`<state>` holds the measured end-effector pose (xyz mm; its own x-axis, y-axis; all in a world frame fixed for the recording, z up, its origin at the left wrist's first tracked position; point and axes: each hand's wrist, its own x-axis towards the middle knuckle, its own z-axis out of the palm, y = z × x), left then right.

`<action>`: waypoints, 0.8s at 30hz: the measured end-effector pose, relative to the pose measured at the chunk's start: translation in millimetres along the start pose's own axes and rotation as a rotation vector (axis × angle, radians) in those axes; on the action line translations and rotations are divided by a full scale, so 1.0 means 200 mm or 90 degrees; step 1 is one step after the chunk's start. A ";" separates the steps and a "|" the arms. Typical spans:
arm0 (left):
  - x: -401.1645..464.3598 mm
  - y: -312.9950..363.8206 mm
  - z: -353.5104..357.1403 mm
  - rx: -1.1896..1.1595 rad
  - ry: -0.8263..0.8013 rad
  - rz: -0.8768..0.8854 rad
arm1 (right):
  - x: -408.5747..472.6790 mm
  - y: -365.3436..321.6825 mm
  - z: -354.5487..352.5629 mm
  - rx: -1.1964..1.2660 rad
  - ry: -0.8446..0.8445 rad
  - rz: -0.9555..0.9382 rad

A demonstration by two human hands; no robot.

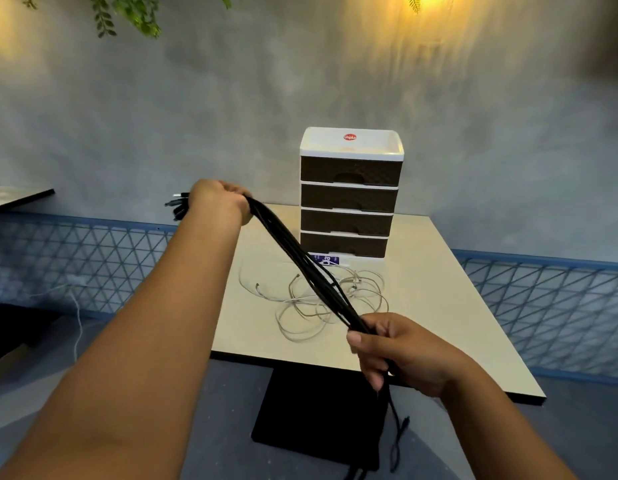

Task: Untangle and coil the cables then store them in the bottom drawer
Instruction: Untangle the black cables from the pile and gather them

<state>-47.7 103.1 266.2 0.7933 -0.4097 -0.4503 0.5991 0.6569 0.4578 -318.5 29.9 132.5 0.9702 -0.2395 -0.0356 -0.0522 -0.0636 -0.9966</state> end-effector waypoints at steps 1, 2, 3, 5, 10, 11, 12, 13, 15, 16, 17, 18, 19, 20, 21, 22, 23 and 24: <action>0.02 0.02 -0.02 -0.010 0.004 -0.001 | -0.01 0.01 -0.02 0.005 0.020 -0.015; 0.04 0.03 -0.05 -0.026 0.005 -0.004 | -0.02 0.00 -0.03 0.014 0.043 -0.035; 0.06 0.03 -0.08 -0.042 0.003 -0.011 | -0.03 -0.02 -0.04 0.031 0.065 -0.059; 0.10 0.01 -0.16 -0.062 0.001 -0.046 | -0.04 -0.11 -0.07 0.081 0.090 -0.096; 0.16 -0.11 -0.46 -0.084 -0.043 -0.150 | -0.08 -0.38 -0.10 0.106 0.075 -0.119; 0.14 -0.15 -0.52 -0.079 -0.054 -0.158 | -0.08 -0.42 -0.11 0.101 0.069 -0.117; 0.11 -0.19 -0.58 -0.059 -0.069 -0.171 | -0.08 -0.45 -0.12 0.095 0.065 -0.113; 0.07 -0.22 -0.64 -0.011 -0.096 -0.194 | -0.08 -0.48 -0.12 0.090 0.064 -0.108; 0.00 -0.25 -0.75 0.167 -0.197 -0.278 | -0.06 -0.53 -0.14 0.086 0.065 -0.101; -0.05 -0.25 -0.80 0.302 -0.260 -0.317 | -0.05 -0.55 -0.15 0.083 0.067 -0.097; -0.09 -0.22 -0.81 0.459 -0.325 -0.334 | -0.04 -0.56 -0.15 0.077 0.068 -0.093; -0.16 -0.19 -0.80 0.600 -0.378 -0.322 | -0.03 -0.57 -0.15 0.068 0.067 -0.086; -0.22 -0.14 -0.77 0.705 -0.417 -0.274 | -0.02 -0.58 -0.15 0.055 0.065 -0.075; -0.29 -0.11 -0.72 0.760 -0.448 -0.183 | 0.00 -0.58 -0.15 0.038 0.061 -0.060; -0.36 -0.08 -0.66 0.781 -0.480 -0.051 | 0.02 -0.58 -0.13 0.016 0.056 -0.043; -0.43 -0.06 -0.60 0.798 -0.507 0.109 | 0.03 -0.57 -0.12 -0.006 0.048 -0.026; -0.48 -0.05 -0.54 0.839 -0.535 0.272 | 0.05 -0.56 -0.10 -0.028 0.042 -0.010; -0.53 -0.06 -0.48 0.921 -0.566 0.411 | 0.07 -0.55 -0.08 -0.046 0.038 0.004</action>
<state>-149.1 199.0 233.7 0.4382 -0.8383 0.3243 -0.5657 0.0232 0.8243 -303.9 17.9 243.1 0.9540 -0.2977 -0.0352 -0.0775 -0.1312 -0.9883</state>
